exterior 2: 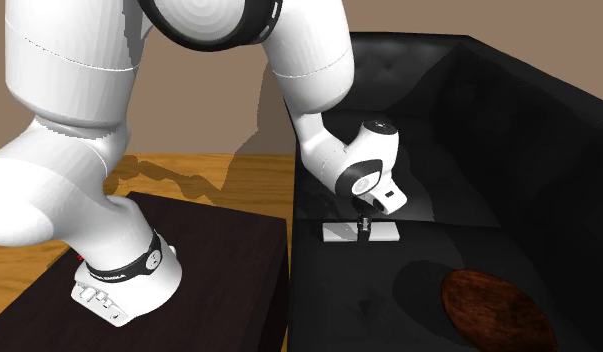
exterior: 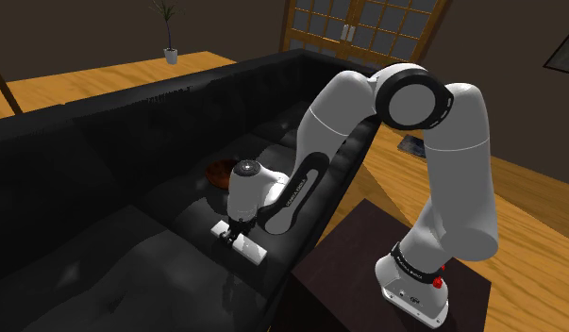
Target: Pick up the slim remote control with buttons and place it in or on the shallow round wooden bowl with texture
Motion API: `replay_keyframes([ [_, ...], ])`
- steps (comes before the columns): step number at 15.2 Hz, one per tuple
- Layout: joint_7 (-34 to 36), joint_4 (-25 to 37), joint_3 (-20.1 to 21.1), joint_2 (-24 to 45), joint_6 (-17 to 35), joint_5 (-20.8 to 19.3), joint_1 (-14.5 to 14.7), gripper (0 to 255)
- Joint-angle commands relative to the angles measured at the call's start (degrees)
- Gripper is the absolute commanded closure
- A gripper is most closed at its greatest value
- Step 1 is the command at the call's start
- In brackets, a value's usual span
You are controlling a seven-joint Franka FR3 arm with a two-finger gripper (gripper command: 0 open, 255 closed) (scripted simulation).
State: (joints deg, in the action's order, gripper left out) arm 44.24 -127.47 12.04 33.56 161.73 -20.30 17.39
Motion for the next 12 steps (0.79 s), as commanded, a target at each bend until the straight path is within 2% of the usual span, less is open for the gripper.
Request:
replay_keyframes([
  [1,0.00,-0.01,-0.03,0.03,-0.01,0.00,-0.01,255],
  [9,0.00,-0.01,-0.03,0.03,-0.01,0.00,-0.01,255],
  [12,-0.73,-0.84,1.19,-2.30,-1.58,0.92,-1.00,255],
])
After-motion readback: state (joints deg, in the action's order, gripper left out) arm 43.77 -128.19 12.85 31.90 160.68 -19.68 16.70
